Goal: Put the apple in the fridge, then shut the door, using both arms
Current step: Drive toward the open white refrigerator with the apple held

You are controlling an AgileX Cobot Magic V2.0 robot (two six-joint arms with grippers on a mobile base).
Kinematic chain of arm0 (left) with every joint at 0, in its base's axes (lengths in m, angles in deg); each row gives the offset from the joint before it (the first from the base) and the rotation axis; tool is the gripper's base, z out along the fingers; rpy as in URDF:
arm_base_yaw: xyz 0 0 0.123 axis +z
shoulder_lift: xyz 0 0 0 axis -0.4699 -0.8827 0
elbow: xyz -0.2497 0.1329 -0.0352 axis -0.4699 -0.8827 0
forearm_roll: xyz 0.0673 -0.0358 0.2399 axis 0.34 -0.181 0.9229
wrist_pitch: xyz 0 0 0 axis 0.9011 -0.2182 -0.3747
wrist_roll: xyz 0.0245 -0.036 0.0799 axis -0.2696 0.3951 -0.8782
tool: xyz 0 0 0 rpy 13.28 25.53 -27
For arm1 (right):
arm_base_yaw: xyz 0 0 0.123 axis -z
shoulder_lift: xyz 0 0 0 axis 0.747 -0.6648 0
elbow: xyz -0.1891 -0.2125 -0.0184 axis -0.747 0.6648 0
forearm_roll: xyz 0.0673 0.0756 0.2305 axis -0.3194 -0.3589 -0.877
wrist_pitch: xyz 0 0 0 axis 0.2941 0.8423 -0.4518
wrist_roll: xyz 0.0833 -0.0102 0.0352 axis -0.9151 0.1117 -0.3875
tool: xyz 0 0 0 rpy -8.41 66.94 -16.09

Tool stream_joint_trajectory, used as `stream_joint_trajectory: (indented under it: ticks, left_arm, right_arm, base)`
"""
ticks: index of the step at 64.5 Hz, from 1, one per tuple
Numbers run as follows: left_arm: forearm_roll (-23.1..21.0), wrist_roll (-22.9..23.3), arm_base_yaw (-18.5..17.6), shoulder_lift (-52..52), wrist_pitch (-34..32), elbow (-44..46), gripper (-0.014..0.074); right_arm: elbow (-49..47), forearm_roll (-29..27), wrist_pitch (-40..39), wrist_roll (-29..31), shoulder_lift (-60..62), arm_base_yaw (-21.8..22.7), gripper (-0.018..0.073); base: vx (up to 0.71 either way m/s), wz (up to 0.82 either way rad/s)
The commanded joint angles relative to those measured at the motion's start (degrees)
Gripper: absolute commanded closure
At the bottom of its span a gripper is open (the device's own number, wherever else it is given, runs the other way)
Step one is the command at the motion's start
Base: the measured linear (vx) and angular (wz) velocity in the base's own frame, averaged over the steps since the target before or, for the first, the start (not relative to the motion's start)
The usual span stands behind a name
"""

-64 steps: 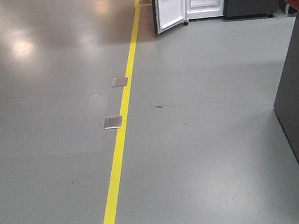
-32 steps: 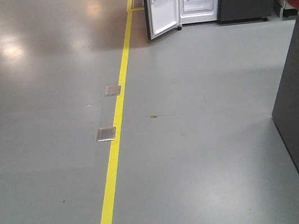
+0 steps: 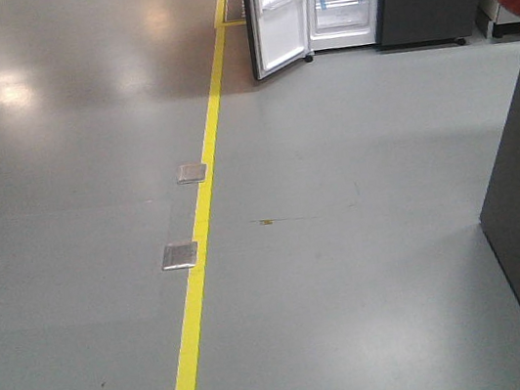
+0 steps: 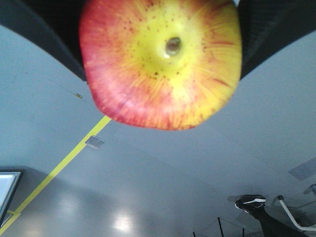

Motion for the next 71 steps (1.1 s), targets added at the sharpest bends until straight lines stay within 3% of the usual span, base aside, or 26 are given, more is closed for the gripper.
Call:
stream_joint_trajectory:
  ticks: [1, 71]
  left_arm:
    - [-0.2, 0.5, -0.4, 0.8, -3.9, -1.6, 0.0603]
    - [-0.2, 0.5, -0.4, 0.8, -3.9, -1.6, 0.0603]
  right_arm:
    - [-1.8, -2.7, -3.6, 0.1, 0.5, 0.1, 0.0566]
    - [-1.8, -2.7, -3.6, 0.1, 0.5, 0.1, 0.0566]
  base:
    - [0.21, 0.03]
    - [0.2, -0.01]
